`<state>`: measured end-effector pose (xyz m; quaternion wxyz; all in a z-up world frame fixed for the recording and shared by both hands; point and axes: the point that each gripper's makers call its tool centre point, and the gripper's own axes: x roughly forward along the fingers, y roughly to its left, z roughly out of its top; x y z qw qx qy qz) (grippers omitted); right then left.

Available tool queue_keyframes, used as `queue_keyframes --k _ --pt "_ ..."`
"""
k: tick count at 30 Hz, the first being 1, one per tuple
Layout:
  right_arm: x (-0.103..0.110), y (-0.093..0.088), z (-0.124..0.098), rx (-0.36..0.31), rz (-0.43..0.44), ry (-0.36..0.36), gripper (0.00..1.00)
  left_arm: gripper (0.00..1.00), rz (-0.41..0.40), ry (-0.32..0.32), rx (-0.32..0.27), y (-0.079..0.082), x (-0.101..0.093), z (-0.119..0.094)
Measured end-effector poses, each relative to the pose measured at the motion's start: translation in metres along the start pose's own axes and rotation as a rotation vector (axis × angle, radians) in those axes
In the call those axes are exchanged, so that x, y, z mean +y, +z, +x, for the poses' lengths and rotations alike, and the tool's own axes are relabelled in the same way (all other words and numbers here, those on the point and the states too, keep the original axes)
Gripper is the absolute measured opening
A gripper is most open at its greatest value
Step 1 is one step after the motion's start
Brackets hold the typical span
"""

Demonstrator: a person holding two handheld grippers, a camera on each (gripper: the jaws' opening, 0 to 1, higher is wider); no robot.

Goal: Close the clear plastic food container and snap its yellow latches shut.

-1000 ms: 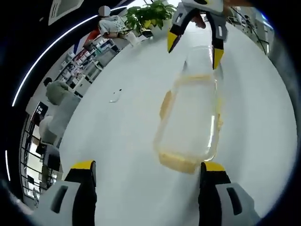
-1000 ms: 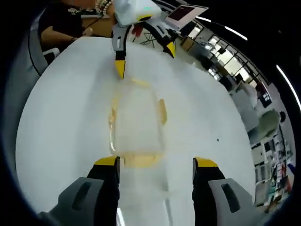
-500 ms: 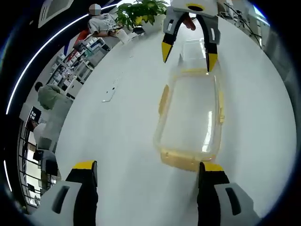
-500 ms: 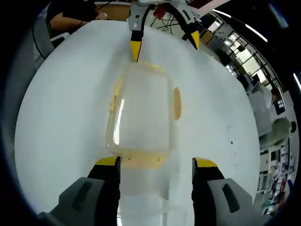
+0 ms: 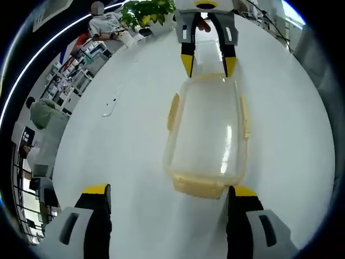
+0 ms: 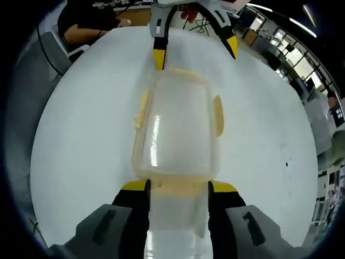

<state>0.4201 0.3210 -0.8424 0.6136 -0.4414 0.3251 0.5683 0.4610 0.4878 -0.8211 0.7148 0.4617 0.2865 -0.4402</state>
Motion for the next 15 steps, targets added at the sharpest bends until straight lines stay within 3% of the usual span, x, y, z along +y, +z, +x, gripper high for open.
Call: queue_keyframes --k 7,10,12,13,15 --pt "0.000 -0.002 0.003 0.006 0.040 0.060 0.42 0.76 -0.069 -0.175 0.045 -0.006 -0.014 0.008" --pt "0.000 -0.002 0.005 0.015 0.049 0.076 0.44 0.64 -0.109 -0.270 0.066 -0.008 -0.026 0.009" --pt "0.004 -0.004 0.004 0.019 0.090 0.101 0.41 0.64 -0.102 -0.274 0.062 -0.008 -0.024 0.011" --pt "0.007 -0.004 0.004 0.017 0.108 0.120 0.40 0.68 -0.090 -0.259 0.056 -0.007 -0.020 0.012" --pt "0.003 -0.005 0.005 0.013 0.098 0.122 0.38 0.71 -0.089 -0.265 0.054 -0.008 -0.020 0.013"
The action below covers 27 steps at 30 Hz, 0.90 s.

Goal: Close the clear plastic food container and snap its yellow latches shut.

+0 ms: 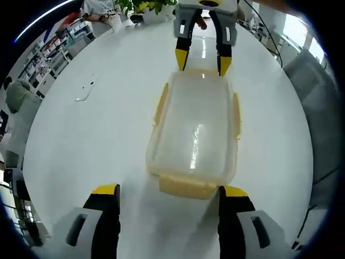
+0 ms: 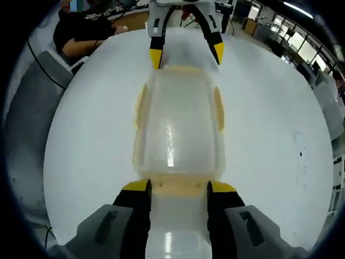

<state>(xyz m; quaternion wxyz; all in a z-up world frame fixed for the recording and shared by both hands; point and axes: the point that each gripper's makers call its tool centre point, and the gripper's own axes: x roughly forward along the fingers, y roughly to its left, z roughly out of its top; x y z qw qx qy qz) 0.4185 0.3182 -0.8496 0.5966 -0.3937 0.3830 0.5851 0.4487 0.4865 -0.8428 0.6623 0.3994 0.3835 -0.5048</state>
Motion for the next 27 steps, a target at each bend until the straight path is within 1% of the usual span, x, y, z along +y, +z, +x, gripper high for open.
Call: queue_keyframes --k 1,3,4,5,7,12,15,16,19,22,23,25,27 --pt "0.000 0.000 0.000 0.001 0.007 0.000 0.38 0.67 -0.007 -0.027 0.000 -0.001 -0.004 0.001" --pt "0.000 0.000 0.000 0.004 0.011 0.004 0.38 0.56 -0.087 -0.114 0.030 -0.006 -0.019 0.002" --pt "0.001 0.000 -0.001 0.005 0.012 0.005 0.38 0.53 -0.091 -0.129 0.028 -0.006 -0.021 0.002" --pt "0.001 0.000 0.000 0.009 0.011 0.006 0.38 0.53 -0.044 -0.092 0.019 -0.004 -0.013 0.002" --pt "0.001 0.001 0.000 0.018 0.011 0.006 0.38 0.54 -0.022 -0.110 -0.001 -0.002 -0.015 0.002" --pt "0.002 0.002 0.001 0.038 0.002 0.014 0.38 0.57 0.014 -0.131 -0.008 0.001 -0.016 0.003" --pt "0.002 0.004 0.002 0.044 0.015 0.011 0.38 0.65 0.019 -0.139 -0.048 0.009 -0.020 0.007" --pt "0.002 0.004 0.002 0.046 0.016 0.010 0.38 0.66 0.023 -0.141 -0.050 0.010 -0.021 0.008" --pt "0.001 0.005 0.003 0.049 0.023 0.006 0.38 0.64 0.025 -0.142 -0.033 0.012 -0.019 0.009" --pt "0.001 0.005 0.002 0.049 0.013 0.009 0.38 0.59 0.063 -0.158 -0.020 0.013 -0.023 0.008" --pt "0.001 0.005 0.002 0.048 0.013 0.010 0.38 0.59 0.067 -0.150 -0.014 0.014 -0.021 0.009" --pt "0.001 0.005 0.002 0.048 0.010 0.010 0.38 0.58 0.062 -0.155 -0.007 0.012 -0.021 0.009" --pt "0.001 0.005 0.002 0.048 0.008 0.011 0.38 0.56 0.079 -0.161 0.002 0.010 -0.021 0.008"
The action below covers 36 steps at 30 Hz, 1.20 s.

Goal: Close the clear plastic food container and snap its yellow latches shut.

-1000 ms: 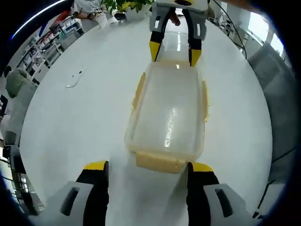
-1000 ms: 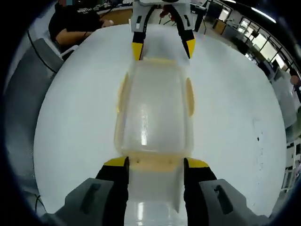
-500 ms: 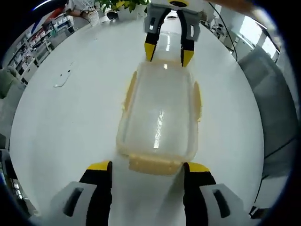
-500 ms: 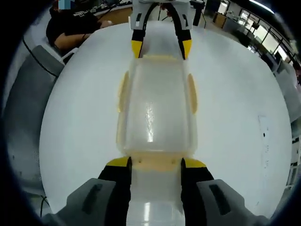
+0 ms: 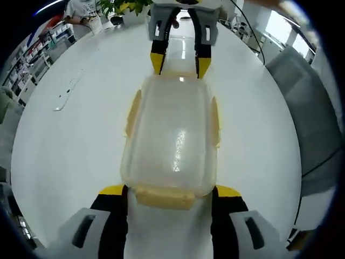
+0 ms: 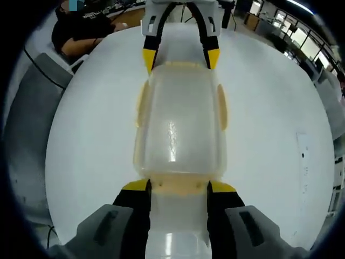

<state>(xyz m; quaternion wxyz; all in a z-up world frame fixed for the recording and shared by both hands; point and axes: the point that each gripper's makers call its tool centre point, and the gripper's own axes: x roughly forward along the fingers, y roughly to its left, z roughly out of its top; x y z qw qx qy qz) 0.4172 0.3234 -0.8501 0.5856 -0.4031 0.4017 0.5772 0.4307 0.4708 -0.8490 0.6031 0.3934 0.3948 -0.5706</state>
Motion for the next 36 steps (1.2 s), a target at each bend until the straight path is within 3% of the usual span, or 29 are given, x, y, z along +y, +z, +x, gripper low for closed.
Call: queue_keyframes --k 4,8,10,22,29,36 --pt "-0.0004 -0.0003 -0.0001 -0.007 -0.007 0.005 0.38 0.41 0.037 -0.016 0.035 -0.0073 0.0000 -0.0047" --pt "-0.0009 0.0000 0.0001 -0.001 -0.010 0.005 0.37 0.41 0.042 -0.017 0.035 -0.0076 -0.0018 -0.0055" --pt "0.0000 -0.0001 -0.0001 -0.002 -0.016 0.007 0.37 0.34 0.048 -0.023 0.035 -0.0084 -0.0024 -0.0069" --pt "-0.0010 0.0019 0.0012 0.044 0.010 0.001 0.38 0.34 0.039 -0.020 0.051 -0.0092 -0.0018 -0.0093" --pt "0.0010 0.0023 0.0006 0.047 0.007 0.002 0.38 0.34 0.053 -0.021 0.090 -0.0099 -0.0016 -0.0089" --pt "0.0034 0.0035 0.0009 0.085 0.014 -0.003 0.36 0.32 0.052 -0.025 0.039 -0.0118 -0.0016 -0.0093"
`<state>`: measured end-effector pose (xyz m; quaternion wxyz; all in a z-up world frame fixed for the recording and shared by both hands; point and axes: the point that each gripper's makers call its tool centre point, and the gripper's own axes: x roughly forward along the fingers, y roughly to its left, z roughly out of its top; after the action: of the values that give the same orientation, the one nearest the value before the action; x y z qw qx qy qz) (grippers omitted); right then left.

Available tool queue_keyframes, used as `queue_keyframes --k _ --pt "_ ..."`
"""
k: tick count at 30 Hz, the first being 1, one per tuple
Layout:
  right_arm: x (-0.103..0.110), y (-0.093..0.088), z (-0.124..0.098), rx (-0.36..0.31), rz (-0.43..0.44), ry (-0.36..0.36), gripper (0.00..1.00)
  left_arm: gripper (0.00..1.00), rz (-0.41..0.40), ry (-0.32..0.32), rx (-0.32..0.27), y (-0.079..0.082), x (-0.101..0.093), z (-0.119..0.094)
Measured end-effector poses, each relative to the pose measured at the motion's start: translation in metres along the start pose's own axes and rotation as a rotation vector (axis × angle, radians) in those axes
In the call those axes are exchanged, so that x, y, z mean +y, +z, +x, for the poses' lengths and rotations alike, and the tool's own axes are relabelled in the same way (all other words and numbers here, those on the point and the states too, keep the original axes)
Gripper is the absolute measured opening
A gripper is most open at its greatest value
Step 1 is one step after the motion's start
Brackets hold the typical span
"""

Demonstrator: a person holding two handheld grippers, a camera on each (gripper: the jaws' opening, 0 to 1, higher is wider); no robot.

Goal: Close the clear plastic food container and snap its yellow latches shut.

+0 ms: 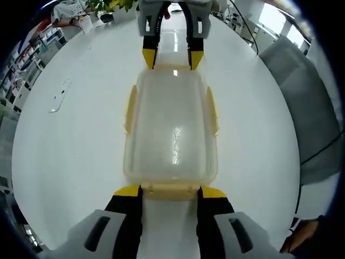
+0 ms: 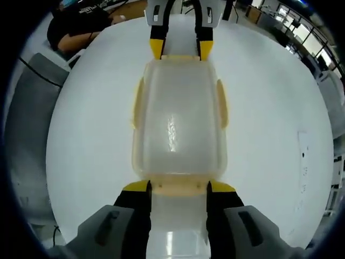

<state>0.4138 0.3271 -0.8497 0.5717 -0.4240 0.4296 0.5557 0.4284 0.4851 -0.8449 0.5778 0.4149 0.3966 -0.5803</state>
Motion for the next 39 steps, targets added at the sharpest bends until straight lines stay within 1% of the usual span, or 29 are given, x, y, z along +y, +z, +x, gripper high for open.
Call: queue_keyframes --k 4,13,16,19,20,21,23,27,32,35,39 --pt "0.001 0.000 0.000 -0.001 -0.010 0.005 0.36 0.32 -0.015 -0.001 -0.005 0.001 0.001 0.001" --pt "0.002 -0.001 -0.001 -0.019 -0.005 0.001 0.36 0.33 -0.002 -0.005 -0.001 0.001 0.001 0.002" --pt "0.003 -0.002 -0.002 -0.042 0.000 -0.006 0.36 0.33 -0.004 -0.001 0.001 0.001 0.001 0.002" --pt "0.005 -0.002 -0.003 -0.067 -0.006 -0.017 0.36 0.33 -0.005 0.002 0.019 0.002 -0.002 0.003" --pt "0.006 0.000 -0.003 -0.071 -0.022 -0.028 0.36 0.33 -0.004 -0.002 0.032 0.002 -0.005 0.003" --pt "0.007 0.001 -0.003 -0.066 -0.048 -0.044 0.36 0.33 -0.021 -0.015 0.045 0.002 -0.008 0.002" --pt "0.011 0.000 -0.003 -0.061 -0.054 -0.045 0.36 0.33 -0.023 -0.016 0.051 0.004 -0.012 -0.001" --pt "0.015 -0.002 -0.013 -0.094 -0.049 -0.035 0.35 0.33 -0.036 -0.015 0.055 0.010 -0.019 -0.011" --pt "0.015 -0.002 -0.037 -0.133 -0.063 -0.040 0.35 0.33 -0.055 0.009 0.043 0.022 -0.023 -0.027" --pt "0.016 -0.006 -0.049 -0.141 -0.080 -0.054 0.35 0.33 -0.062 0.023 0.029 0.032 -0.025 -0.036" --pt "0.019 -0.014 -0.062 -0.155 -0.092 -0.057 0.35 0.33 -0.065 0.028 0.025 0.046 -0.031 -0.043"
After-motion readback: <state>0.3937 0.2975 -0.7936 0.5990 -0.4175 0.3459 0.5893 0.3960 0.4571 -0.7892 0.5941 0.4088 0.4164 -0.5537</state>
